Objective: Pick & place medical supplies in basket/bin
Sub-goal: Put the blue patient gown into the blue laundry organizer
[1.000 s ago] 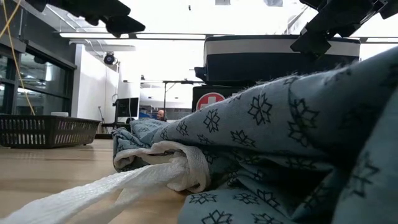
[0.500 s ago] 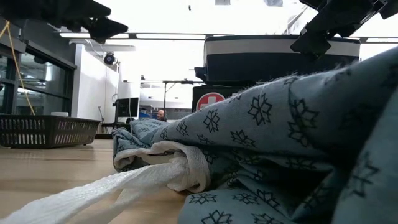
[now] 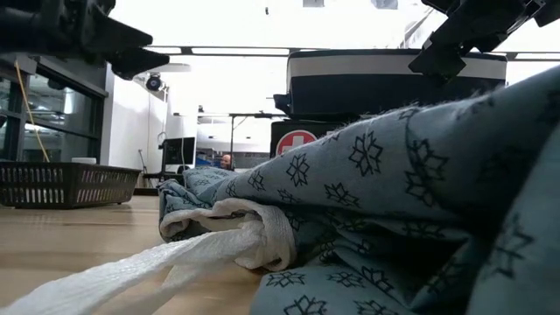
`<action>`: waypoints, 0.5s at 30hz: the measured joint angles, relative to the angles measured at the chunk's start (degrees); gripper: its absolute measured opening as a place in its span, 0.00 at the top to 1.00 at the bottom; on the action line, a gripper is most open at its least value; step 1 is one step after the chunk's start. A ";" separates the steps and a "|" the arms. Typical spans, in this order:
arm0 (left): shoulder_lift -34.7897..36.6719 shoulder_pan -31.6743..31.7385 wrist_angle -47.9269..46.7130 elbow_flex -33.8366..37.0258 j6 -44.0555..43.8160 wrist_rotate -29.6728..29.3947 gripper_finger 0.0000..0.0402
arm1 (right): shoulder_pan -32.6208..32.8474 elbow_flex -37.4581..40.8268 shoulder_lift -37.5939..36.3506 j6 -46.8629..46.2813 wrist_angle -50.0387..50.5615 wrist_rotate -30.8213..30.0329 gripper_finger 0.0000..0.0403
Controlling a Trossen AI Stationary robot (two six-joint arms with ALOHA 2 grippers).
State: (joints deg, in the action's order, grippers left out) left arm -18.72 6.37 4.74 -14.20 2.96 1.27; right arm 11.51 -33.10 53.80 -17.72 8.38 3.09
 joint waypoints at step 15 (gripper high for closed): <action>7.14 0.00 0.08 3.30 -0.42 -3.12 0.20 | 0.00 -0.02 0.00 0.00 0.00 0.00 0.52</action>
State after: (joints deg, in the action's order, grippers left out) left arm -11.59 6.37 4.82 -10.90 2.54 -1.85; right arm 11.51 -33.12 53.80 -17.72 8.38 3.09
